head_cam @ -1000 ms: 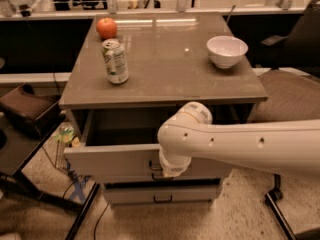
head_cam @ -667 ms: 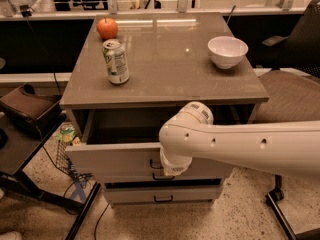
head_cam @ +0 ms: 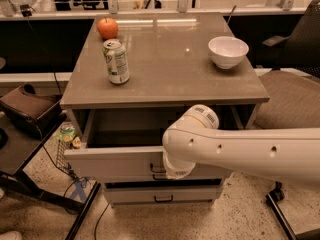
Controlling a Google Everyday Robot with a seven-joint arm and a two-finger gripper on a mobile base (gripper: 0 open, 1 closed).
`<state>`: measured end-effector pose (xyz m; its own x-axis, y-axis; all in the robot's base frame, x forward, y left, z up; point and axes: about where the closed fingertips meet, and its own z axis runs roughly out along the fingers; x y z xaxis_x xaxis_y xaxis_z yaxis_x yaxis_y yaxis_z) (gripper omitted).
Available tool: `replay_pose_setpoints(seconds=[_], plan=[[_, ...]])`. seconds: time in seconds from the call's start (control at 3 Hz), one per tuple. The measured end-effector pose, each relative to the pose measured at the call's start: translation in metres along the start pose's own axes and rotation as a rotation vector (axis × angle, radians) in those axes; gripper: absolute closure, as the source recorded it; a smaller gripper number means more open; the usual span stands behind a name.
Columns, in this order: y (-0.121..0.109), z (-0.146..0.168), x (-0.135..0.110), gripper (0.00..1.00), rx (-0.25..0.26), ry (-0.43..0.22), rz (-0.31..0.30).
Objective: Open top drawer
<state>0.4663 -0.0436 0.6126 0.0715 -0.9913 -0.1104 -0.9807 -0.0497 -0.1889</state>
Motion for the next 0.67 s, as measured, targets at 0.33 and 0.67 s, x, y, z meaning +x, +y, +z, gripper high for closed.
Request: replay_pose_setpoints(seconds=[0.33, 0.67], plan=[[0.0055, -0.0079, 0.0073, 1.00, 0.011, 0.004, 0.014], [0.0073, -0.0140, 0.0133, 1.00, 0.018, 0.003, 0.021]])
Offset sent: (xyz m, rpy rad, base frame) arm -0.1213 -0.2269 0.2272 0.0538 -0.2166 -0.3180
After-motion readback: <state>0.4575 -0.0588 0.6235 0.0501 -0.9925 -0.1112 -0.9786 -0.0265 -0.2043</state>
